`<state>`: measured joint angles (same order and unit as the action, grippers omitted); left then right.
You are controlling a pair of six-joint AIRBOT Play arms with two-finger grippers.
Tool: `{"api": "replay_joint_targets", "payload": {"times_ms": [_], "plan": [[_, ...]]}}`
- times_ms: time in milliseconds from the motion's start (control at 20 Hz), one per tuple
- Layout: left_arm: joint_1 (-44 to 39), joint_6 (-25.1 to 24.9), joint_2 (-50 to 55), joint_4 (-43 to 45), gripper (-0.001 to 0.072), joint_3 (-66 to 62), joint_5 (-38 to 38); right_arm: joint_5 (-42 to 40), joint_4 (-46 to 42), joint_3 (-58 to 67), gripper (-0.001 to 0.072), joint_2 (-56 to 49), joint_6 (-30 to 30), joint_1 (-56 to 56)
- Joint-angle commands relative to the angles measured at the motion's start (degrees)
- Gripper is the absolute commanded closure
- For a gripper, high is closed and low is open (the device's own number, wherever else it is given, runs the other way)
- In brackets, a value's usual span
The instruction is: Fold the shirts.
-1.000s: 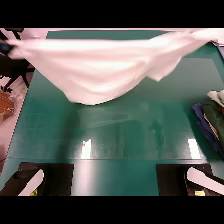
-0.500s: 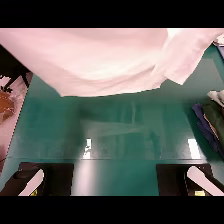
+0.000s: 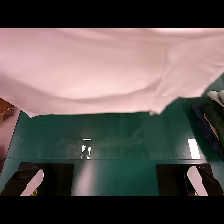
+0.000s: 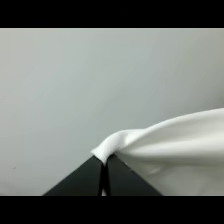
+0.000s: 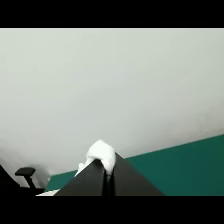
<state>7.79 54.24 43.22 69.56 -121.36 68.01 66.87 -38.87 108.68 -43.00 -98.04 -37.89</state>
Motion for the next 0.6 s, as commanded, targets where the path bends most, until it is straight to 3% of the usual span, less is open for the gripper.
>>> {"api": "replay_joint_targets", "payload": {"times_ms": [0,150,350,550], "plan": [[0.0,-0.7,-0.5,-0.2,0.0687,-0.4,0.1,-4.9,-0.3,0.0,0.0687,3.4,0.0,0.0],[0.0,-0.7,-0.5,-4.7,0.0687,5.7,0.0,-2.1,-0.2,-3.0,0.0686,3.5,0.1,0.0],[0.0,-0.7,-0.5,-7.5,0.0687,18.3,-0.2,4.4,-0.2,-16.0,0.0686,3.5,0.0,0.7],[0.0,-0.9,-0.1,-7.7,0.0687,35.0,-4.2,2.2,-0.3,-33.5,0.0687,3.5,0.1,8.3]]}}
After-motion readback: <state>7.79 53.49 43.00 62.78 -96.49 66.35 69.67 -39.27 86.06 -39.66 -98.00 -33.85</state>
